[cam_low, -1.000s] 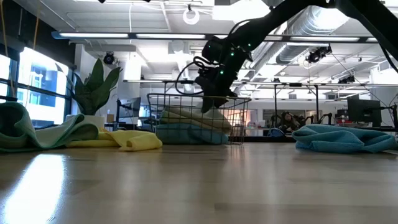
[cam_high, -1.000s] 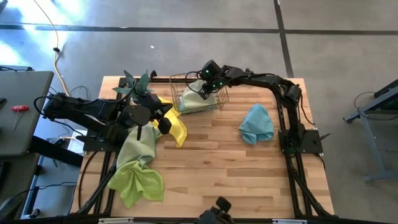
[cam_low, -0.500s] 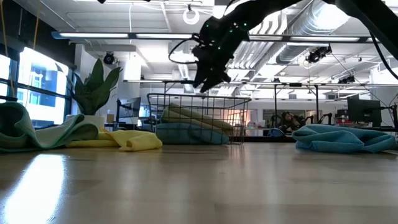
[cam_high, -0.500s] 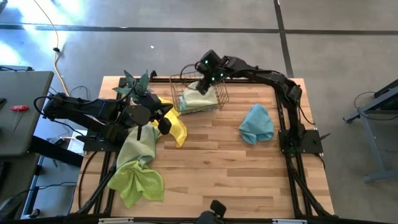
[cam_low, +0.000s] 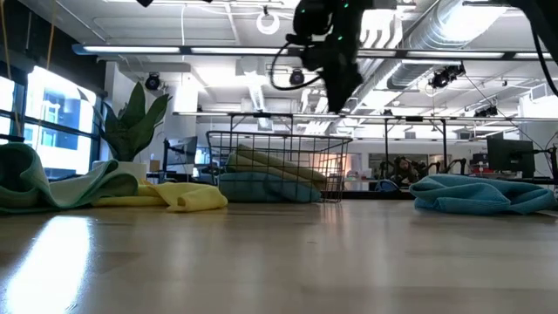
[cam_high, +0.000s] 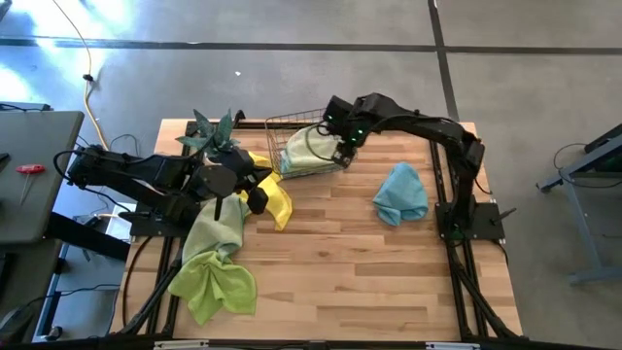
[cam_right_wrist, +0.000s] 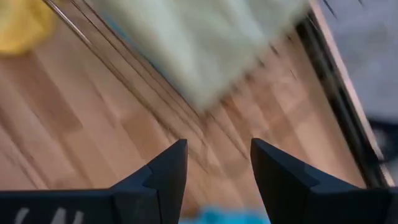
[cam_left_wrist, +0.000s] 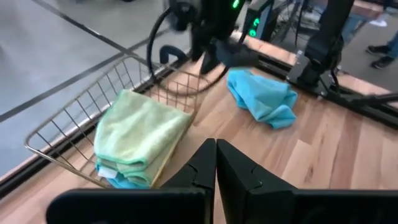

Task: Fold microfiber towels
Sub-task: Fold the blue microfiber cloth

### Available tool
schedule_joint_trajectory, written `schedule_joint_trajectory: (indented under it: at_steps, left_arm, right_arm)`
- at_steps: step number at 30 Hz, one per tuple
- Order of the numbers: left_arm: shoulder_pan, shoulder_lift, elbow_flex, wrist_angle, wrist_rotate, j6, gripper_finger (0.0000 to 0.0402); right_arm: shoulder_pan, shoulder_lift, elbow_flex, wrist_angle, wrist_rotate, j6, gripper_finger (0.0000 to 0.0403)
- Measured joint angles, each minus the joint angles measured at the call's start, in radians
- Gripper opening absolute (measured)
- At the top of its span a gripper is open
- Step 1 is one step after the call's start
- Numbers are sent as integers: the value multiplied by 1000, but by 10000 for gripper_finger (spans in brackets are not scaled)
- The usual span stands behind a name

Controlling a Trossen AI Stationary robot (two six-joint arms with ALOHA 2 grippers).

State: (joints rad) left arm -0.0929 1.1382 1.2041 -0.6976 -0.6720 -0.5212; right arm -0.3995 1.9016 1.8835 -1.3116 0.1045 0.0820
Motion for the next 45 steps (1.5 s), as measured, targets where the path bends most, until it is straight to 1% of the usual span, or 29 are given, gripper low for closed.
schedule_joint_trajectory:
  at_steps: [4,6,8,11,14,16,18,20,22,26,29,31,33,35,39,45]
  left_arm:
    - [0,3,0,-17,58,0,3]
    - [0,11,0,-22,94,-1,3]
    - [0,12,0,-26,131,0,3]
    - [-5,22,1,-28,177,-1,3]
    - [-23,24,0,-32,191,0,3]
    - [-42,30,1,-39,194,1,3]
    - [-61,31,-1,-47,198,13,3]
    - [-80,28,0,-44,198,28,3]
    - [-95,29,0,-44,198,38,3]
    - [-113,29,0,-43,196,43,3]
    - [-120,29,0,-38,193,38,3]
    - [-123,29,0,-38,192,24,3]
    - [-125,29,0,-38,192,11,3]
    - [-125,29,0,-37,191,1,3]
    - [-125,29,0,-18,172,-25,3]
    - [-123,42,0,49,111,-18,3]
  right_arm:
    - [69,-22,0,-205,76,163,168]
    - [117,-22,-2,-269,138,238,168]
    - [172,-29,-32,-247,185,295,168]
    - [255,-40,-105,-243,167,352,168]
    - [339,-63,-229,-256,164,480,168]
    - [392,-94,-334,-240,120,550,168]
    - [438,-128,-451,-186,11,611,168]
    - [476,-166,-570,-88,-93,677,167]
    - [502,-209,-664,21,-158,740,164]
    - [507,-285,-801,101,-162,895,157]
    - [497,-333,-912,187,-163,953,156]
    - [482,-352,-992,282,-166,983,156]
    - [465,-369,-1055,354,-145,1017,156]
    - [449,-378,-1103,403,-103,1056,156]
    - [423,-387,-1161,464,-94,1067,156]
    - [420,-392,-1195,532,-74,986,154]
